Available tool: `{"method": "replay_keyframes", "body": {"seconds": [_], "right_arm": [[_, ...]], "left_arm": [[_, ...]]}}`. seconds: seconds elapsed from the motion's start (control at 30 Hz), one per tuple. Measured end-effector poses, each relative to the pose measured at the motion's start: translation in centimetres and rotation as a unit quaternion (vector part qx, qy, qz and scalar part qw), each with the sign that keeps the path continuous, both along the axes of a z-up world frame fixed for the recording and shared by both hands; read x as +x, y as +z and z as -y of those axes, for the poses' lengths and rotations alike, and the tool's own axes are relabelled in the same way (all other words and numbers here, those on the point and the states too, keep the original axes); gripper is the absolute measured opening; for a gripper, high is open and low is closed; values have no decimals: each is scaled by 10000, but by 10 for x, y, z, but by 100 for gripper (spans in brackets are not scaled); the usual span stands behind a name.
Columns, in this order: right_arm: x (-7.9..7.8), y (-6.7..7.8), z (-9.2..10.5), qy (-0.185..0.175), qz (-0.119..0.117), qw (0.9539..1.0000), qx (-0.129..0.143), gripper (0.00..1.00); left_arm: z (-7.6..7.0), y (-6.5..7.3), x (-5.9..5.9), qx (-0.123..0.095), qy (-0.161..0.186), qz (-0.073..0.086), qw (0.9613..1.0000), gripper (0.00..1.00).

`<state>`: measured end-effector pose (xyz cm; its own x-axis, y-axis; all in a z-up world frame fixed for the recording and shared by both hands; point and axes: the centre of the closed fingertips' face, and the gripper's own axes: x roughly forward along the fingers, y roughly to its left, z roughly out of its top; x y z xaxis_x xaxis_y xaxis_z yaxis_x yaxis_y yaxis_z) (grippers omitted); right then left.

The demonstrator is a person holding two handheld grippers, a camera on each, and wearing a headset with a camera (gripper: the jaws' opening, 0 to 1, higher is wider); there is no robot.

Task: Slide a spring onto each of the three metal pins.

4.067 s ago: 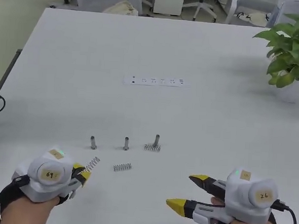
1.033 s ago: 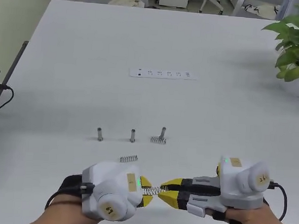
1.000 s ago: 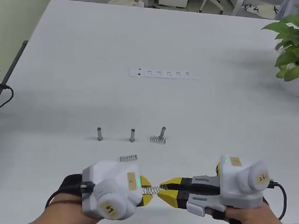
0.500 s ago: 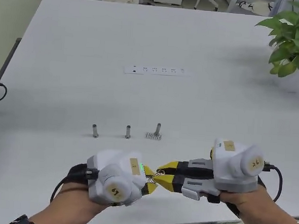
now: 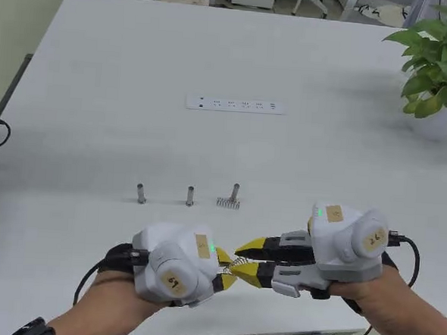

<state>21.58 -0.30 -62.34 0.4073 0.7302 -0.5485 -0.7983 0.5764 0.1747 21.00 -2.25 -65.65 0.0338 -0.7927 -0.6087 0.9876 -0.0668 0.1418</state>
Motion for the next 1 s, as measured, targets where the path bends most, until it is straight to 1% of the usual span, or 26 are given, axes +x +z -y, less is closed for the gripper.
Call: {"method": "replay_keyframes", "body": {"seconds": [0.03,0.07,0.13,0.23,0.27,0.33,0.57,0.83,0.87,0.9,0.93,0.97,1.0], "right_arm": [[-1,0,0,116,49,9999,-105,18],[-2,0,0,190,71,9997,-152,18],[-5,0,0,319,72,9991,-284,19],[-8,-6,4,504,78,9969,-602,19],[-8,-6,4,530,79,9966,-630,20],[-10,-9,4,648,84,9949,-772,20],[-14,-17,3,876,67,9907,-1043,19],[-18,-22,0,1112,58,9860,-1238,18],[-19,-22,0,1143,53,9853,-1267,18],[-19,-23,-1,1178,45,9844,-1305,17],[-20,-23,0,1198,40,9838,-1330,18],[-21,-24,0,1255,50,9819,-1416,19],[-21,-25,0,1290,45,9812,-1436,18]], "left_arm": [[0,-1,-1,11,-22,-10,10000,2],[0,-1,-1,11,-29,-19,10000,2],[-1,-2,-3,32,-56,-11,10000,2],[-1,-2,-4,42,-80,4,10000,2],[-1,-2,-4,41,-80,1,10000,2],[0,-1,-4,28,-76,-10,10000,2],[1,-4,-8,67,-151,-28,9999,2],[4,-7,-16,113,-306,-18,9995,2],[4,-7,-16,122,-323,-12,9994,2],[4,-8,-17,153,-367,32,9992,2],[4,-8,-17,155,-370,28,9992,2],[3,-8,-18,164,-398,16,9991,2],[3,-8,-19,172,-413,6,9990,2]]}}
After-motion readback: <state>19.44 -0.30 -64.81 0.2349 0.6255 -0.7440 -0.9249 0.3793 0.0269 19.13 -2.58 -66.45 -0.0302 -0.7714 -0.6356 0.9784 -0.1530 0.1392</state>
